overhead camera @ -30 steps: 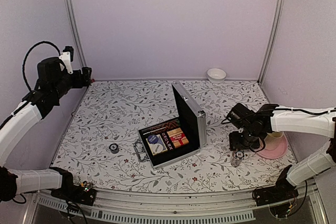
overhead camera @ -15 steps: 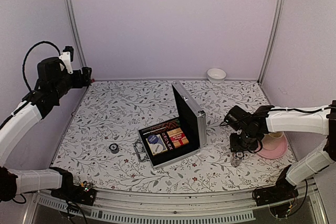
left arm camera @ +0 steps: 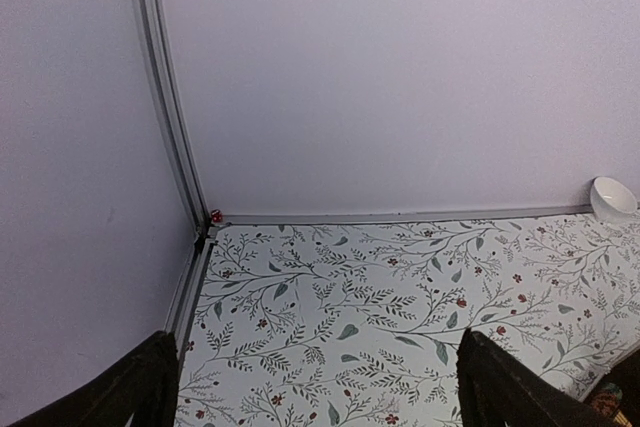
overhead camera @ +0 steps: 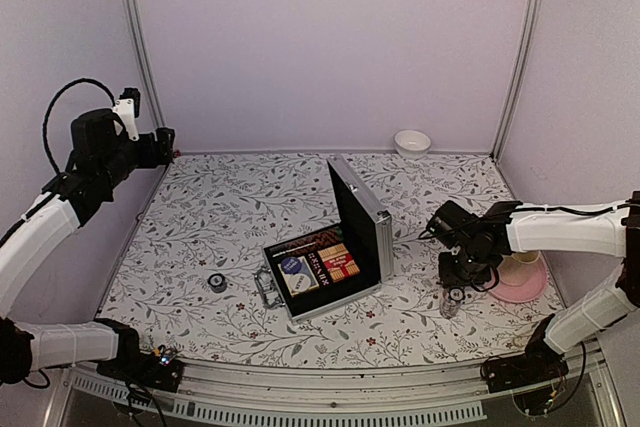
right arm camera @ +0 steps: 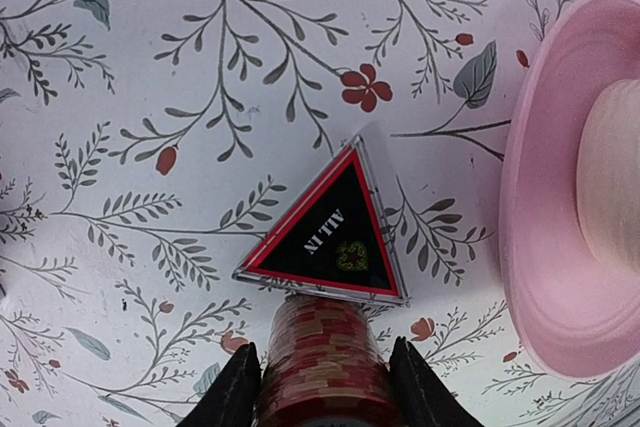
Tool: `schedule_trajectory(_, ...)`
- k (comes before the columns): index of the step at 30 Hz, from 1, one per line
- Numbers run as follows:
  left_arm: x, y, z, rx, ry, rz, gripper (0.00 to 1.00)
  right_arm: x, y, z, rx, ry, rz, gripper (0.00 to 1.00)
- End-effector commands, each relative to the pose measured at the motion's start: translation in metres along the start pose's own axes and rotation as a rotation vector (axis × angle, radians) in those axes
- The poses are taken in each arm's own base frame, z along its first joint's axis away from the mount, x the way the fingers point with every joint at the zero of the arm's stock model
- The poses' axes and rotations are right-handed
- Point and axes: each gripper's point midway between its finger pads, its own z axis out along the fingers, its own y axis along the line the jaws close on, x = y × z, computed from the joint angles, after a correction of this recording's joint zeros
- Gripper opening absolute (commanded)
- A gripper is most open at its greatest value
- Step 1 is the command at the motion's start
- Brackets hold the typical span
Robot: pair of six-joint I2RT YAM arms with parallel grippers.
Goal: Pack up texas hold em set
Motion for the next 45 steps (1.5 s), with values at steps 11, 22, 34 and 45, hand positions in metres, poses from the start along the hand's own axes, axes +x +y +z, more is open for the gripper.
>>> schedule_trajectory(11,-0.007,-0.014,-0.005,0.068,-0.032,0.010,0.97,-0.051,0.023,-0.050,-0.140,-0.163,0.001,0.36)
schedule_trajectory(22,0.004,-0.139,-0.052,0.585,-0.030,-0.030,0.95,-0.027,0.089,-0.108,-0.681,-0.166,-0.142,0.37)
schedule_trajectory(34,0.107,-0.302,-0.172,1.153,0.125,0.051,0.91,0.031,0.156,-0.162,-1.143,-0.080,-0.239,0.37)
schedule_trajectory(45,0.152,-0.373,-0.210,1.320,0.246,0.152,0.86,0.023,0.178,-0.196,-1.257,-0.137,-0.242,0.38)
